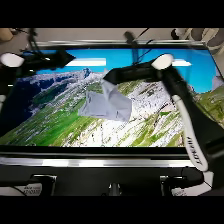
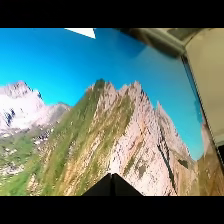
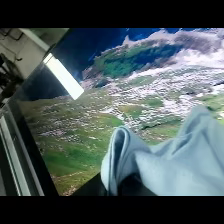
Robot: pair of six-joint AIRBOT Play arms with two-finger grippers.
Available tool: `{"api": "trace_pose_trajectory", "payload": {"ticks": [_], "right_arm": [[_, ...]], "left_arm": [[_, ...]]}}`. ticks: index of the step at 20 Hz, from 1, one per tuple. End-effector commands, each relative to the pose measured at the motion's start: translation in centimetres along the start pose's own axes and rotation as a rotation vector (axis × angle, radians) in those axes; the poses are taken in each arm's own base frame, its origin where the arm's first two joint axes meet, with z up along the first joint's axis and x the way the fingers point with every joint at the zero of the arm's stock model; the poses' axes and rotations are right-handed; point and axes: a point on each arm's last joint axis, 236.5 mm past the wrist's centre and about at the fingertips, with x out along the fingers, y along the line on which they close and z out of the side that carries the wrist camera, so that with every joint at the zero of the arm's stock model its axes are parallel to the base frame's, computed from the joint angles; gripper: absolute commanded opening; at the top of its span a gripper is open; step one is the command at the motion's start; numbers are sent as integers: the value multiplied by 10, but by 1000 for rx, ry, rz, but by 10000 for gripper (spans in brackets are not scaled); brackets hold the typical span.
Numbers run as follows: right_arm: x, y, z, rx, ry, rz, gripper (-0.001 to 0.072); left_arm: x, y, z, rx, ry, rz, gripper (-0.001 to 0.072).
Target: Fold the shirts.
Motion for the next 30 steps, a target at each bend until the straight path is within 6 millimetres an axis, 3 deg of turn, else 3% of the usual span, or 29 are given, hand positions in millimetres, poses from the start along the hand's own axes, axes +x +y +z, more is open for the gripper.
{"api": "trace_pose_trajectory", "payload": {"ticks": [1, 2, 3, 5, 8, 11, 12, 13, 14, 20, 23, 25, 26, 27, 28, 30], "right_arm": [[100, 2, -61, 123, 84, 97, 228], [112, -5, -77, 158, 112, 108, 615], [114, -8, -88, 174, 144, 123, 689], [90, -21, -91, 160, 194, 126, 690], [6, -74, -86, 111, 276, -25, 690], [-110, -162, -126, 202, 478, -368, 686], [-131, -176, -142, 263, 521, -412, 682], [-138, -184, -154, 313, 528, -412, 682], [-134, -183, -164, 351, 529, -387, 682], [-58, -168, -205, 418, 548, -242, 682], [-30, -163, -203, 443, 506, -194, 667], [-21, -165, -194, 454, 453, -184, 507], [-20, -169, -190, 451, 433, -197, 341], [-20, -173, -188, 448, 421, -207, 120], [-22, -177, -186, 442, 409, -216, 20], [-36, -183, -176, 391, 380, -198, 18]], "left_arm": [[-89, -2, 38, 111, -102, 95, 25], [-99, -6, 37, 133, -100, 108, 25], [-107, -10, 34, 156, -93, 120, 25], [-116, -14, 28, 186, -69, 137, 25], [-120, -10, 22, 207, -47, 166, 26], [-118, -6, 18, 205, -35, 173, 26], [-117, -5, 17, 202, -31, 173, 26], [-114, -5, 14, 200, -23, 172, 26], [-113, -4, 11, 196, -17, 171, 26], [-101, -18, -4, 209, 21, 139, 26], [-98, -27, -8, 222, 30, 122, 26], [-96, -32, -11, 228, 36, 113, 26], [-95, -33, -12, 230, 39, 110, 26], [-94, -35, -14, 232, 42, 106, 26], [-94, -36, -14, 232, 43, 105, 26], [-93, -37, -15, 231, 45, 103, 26]]}}
